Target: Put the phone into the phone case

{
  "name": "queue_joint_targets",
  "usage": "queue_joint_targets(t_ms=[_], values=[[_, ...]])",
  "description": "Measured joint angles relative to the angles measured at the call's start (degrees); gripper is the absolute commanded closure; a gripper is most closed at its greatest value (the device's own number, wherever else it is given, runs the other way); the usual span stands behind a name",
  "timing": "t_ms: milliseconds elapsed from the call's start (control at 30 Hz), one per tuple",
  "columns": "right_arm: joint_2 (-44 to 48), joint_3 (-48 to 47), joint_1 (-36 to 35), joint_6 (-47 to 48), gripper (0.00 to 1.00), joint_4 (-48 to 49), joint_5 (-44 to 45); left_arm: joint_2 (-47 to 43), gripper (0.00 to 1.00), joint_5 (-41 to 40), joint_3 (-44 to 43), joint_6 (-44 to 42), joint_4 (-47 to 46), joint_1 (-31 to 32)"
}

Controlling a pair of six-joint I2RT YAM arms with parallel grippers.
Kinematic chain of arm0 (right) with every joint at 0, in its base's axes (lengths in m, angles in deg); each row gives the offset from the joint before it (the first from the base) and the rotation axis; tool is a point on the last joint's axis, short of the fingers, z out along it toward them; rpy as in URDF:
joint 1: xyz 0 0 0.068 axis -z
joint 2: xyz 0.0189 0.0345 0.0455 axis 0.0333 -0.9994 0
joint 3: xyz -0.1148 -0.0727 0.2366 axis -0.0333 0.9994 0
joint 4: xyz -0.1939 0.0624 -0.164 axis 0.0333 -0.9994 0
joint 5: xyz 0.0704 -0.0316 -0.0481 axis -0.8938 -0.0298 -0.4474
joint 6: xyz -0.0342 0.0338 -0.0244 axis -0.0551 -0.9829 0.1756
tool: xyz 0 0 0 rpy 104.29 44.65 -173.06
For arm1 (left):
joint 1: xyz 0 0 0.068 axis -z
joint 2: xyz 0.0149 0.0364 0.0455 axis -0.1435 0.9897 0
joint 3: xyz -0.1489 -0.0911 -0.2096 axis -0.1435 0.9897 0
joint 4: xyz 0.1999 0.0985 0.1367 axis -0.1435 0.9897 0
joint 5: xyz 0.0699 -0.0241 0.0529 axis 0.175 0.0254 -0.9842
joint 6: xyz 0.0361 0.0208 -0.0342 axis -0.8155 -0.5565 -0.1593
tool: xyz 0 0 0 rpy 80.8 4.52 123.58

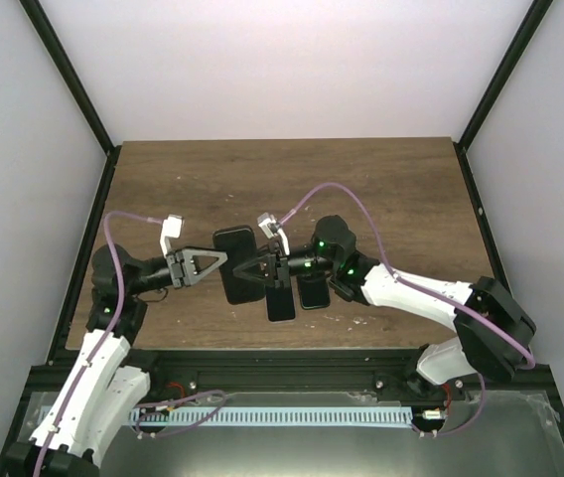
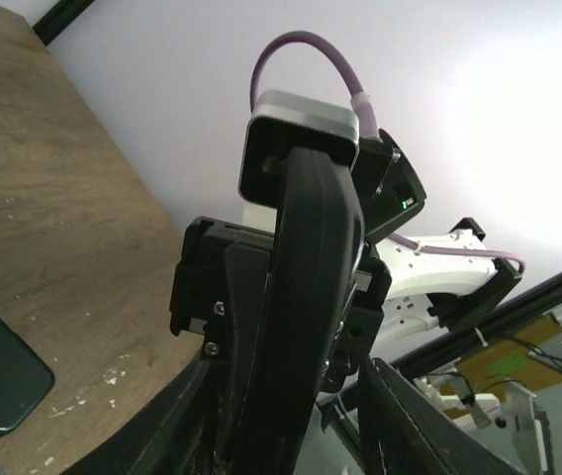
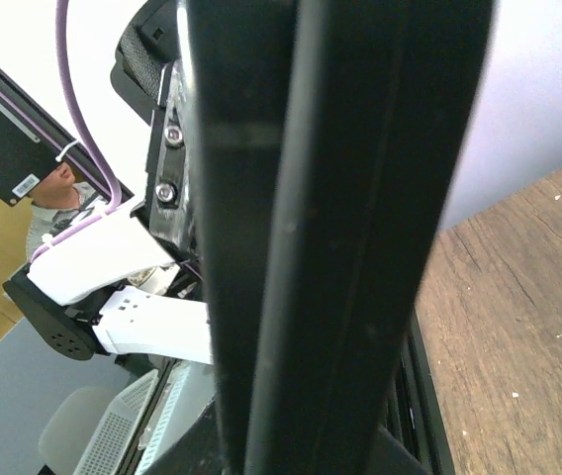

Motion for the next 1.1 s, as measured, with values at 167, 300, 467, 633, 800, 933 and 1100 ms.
queue_joint_targets(t_ms=[167,300,467,633,800,933,1100], values=[[-0.4,-1.0,-0.3,-0.7,0.92,0.7,0.2,0.6,0.83,-0.9,0.8,0.6,-1.3,2.2],[-0.4,-1.2,-0.4,-3.4,0.84,0.4,0.3,0.7,1.0,-0.9,1.2,-2.6,-2.8,2.4],[0.4,-1.2,-0.5,-1.6,0.68,-1.0,1.6,0.9,1.0,-1.0,1.2,-2.7,-2.5,2.4],[3.7,-1.2,-0.5,-0.5,0.57,-4.9,4.4,1.2,1.0,-0.2,1.0,-3.3,-1.7,2.4],[7.3,-1.6,0.6,-2.4,0.49,-7.6,6.8,0.6,1.0,1.3,-0.4,-6.2,0.7,2.5],[8.2,-3.6,1.1,-3.5,0.51,-10.8,8.1,-0.5,1.0,2.4,-0.4,-8.0,1.9,2.5],[8.3,-5.2,1.5,-5.2,0.65,-12.4,8.3,-0.8,1.0,4.5,-0.7,-10.0,3.2,2.5]])
